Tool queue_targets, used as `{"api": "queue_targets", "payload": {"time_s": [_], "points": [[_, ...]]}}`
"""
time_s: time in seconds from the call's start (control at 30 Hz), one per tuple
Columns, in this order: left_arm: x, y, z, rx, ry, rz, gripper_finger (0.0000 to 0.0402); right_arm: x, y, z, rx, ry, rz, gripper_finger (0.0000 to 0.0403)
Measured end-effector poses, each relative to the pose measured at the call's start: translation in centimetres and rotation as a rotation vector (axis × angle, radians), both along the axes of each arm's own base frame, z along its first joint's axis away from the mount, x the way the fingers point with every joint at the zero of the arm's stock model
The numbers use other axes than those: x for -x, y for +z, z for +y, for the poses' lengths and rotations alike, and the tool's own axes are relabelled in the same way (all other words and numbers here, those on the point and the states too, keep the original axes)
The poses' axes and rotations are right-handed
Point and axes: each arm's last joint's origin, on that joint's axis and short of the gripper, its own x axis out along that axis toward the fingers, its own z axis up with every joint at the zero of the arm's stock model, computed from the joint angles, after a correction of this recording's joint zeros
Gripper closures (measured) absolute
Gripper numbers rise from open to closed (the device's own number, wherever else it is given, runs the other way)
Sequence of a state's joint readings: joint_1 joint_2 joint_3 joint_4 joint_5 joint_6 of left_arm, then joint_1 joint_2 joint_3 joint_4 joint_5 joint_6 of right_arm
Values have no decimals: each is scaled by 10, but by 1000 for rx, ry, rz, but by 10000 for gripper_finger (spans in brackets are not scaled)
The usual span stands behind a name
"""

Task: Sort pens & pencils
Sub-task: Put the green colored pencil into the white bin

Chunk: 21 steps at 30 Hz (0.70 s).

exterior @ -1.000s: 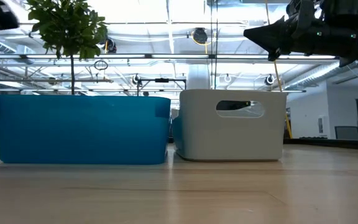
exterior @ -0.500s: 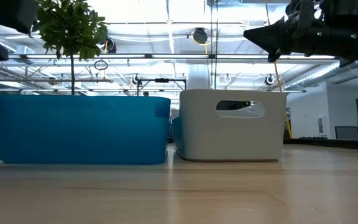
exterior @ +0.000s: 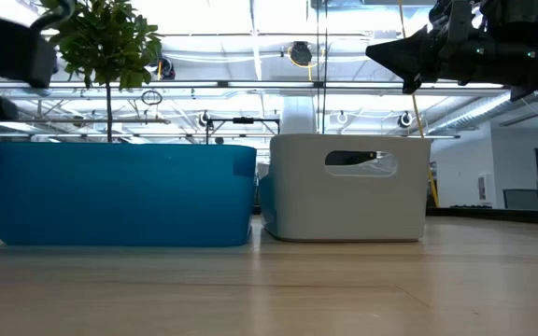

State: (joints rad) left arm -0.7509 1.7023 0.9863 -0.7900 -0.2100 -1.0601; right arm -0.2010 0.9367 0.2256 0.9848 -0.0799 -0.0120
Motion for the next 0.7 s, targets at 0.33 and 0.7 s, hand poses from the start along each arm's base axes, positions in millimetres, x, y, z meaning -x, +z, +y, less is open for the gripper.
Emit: {"api": "queue_targets", "payload": {"time_s": [0.33, 0.7], "points": [[0, -11, -1, 30, -65, -53, 288, 0, 0, 0, 2, -1, -1, 403], [1, -20, 9, 49, -52, -27, 288, 0, 0, 0, 0, 0, 1, 403]]}}
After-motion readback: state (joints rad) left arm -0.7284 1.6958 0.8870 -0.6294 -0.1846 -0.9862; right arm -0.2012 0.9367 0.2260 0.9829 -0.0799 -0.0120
